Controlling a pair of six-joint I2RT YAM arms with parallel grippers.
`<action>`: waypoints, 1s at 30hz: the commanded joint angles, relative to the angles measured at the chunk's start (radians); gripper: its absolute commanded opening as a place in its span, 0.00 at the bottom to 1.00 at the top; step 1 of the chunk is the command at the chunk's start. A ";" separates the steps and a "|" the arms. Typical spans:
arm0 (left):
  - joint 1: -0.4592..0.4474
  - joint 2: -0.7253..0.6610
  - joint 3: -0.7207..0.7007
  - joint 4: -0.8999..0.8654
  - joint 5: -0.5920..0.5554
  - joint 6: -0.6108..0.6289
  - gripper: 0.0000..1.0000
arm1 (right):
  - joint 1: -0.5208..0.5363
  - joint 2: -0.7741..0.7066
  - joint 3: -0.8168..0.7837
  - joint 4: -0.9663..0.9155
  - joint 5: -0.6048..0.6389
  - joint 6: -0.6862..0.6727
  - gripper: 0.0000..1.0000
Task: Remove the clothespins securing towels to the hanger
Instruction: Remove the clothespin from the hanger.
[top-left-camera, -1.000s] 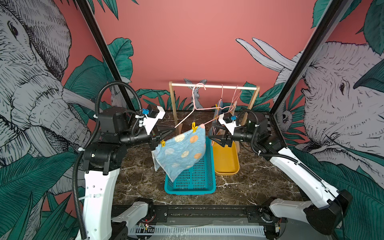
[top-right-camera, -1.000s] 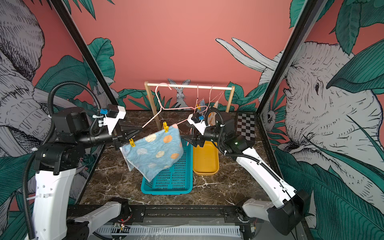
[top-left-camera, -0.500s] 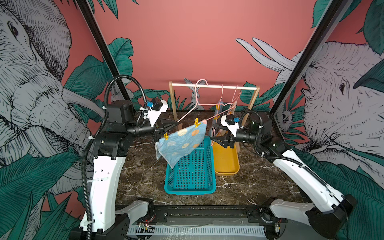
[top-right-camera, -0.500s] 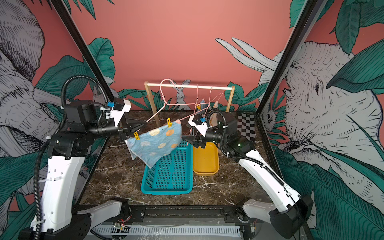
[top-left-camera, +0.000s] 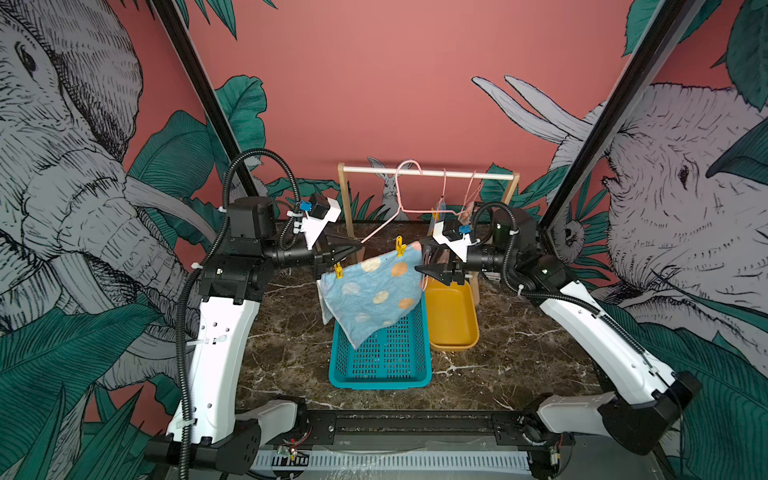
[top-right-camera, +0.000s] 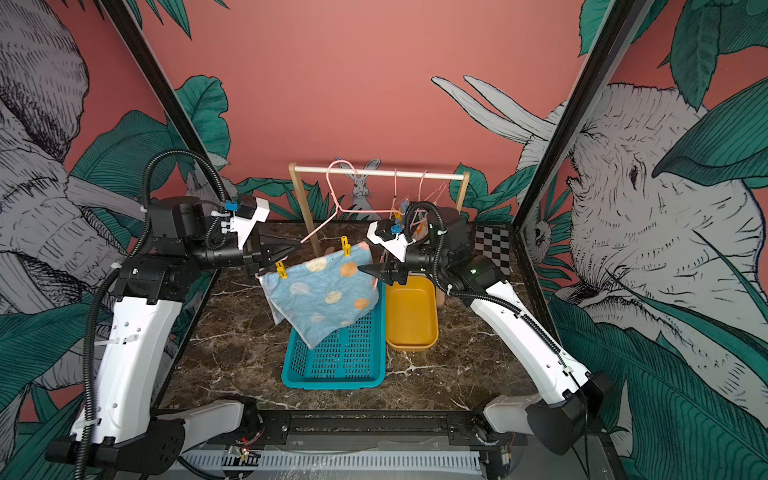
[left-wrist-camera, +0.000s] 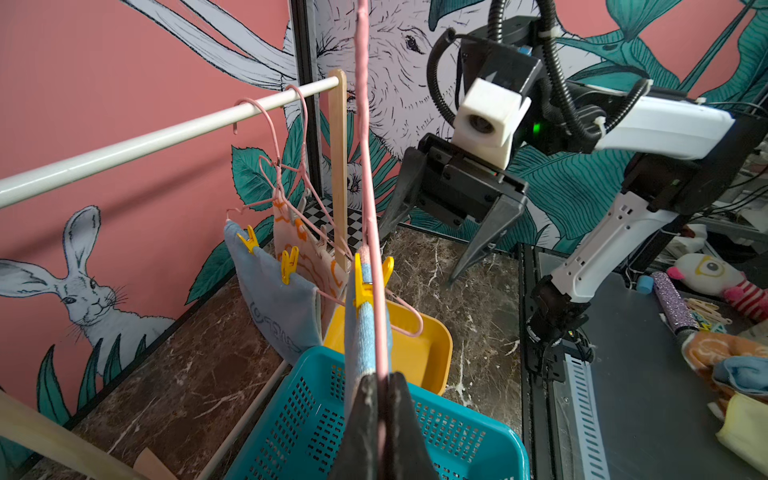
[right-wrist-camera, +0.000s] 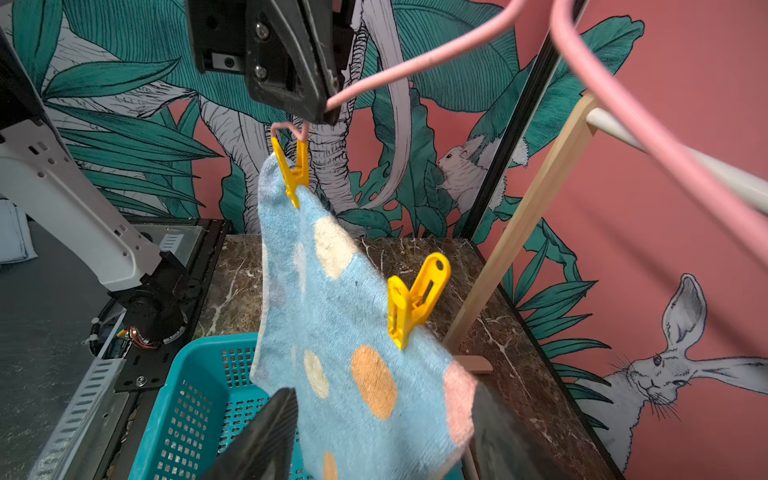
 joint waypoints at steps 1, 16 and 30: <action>-0.008 -0.008 -0.006 0.043 0.066 0.011 0.00 | 0.002 0.025 0.054 -0.050 -0.066 -0.060 0.66; -0.030 0.004 -0.006 0.028 0.067 0.008 0.00 | -0.007 0.099 0.138 -0.049 -0.113 -0.071 0.68; -0.041 0.022 -0.006 0.049 0.049 -0.030 0.00 | -0.006 0.131 0.161 -0.010 -0.167 -0.045 0.61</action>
